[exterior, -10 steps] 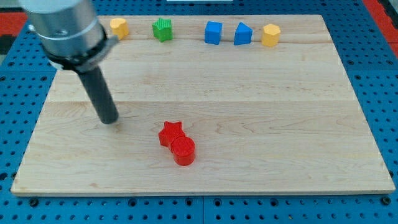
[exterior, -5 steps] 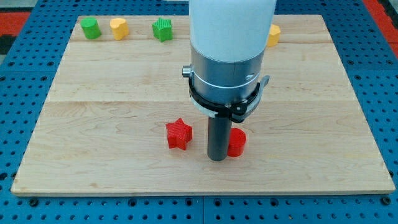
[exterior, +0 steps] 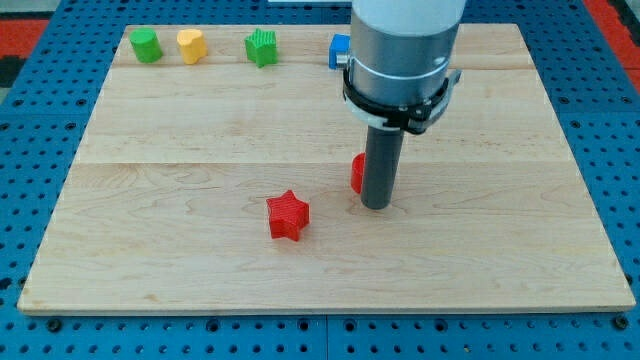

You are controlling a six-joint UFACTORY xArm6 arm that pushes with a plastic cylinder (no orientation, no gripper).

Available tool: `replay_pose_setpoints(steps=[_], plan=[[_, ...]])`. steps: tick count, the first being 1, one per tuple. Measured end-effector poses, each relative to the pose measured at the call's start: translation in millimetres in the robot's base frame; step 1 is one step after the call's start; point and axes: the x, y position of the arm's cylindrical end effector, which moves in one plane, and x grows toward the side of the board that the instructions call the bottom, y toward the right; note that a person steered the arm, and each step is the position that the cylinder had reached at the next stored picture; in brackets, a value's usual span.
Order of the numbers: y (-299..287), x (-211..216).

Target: Push the red circle into the right of the green star

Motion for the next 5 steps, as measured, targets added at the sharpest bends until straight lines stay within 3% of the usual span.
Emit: replay_pose_setpoints(steps=[2, 4, 5], plan=[[-43, -61], [2, -60], [2, -93]])
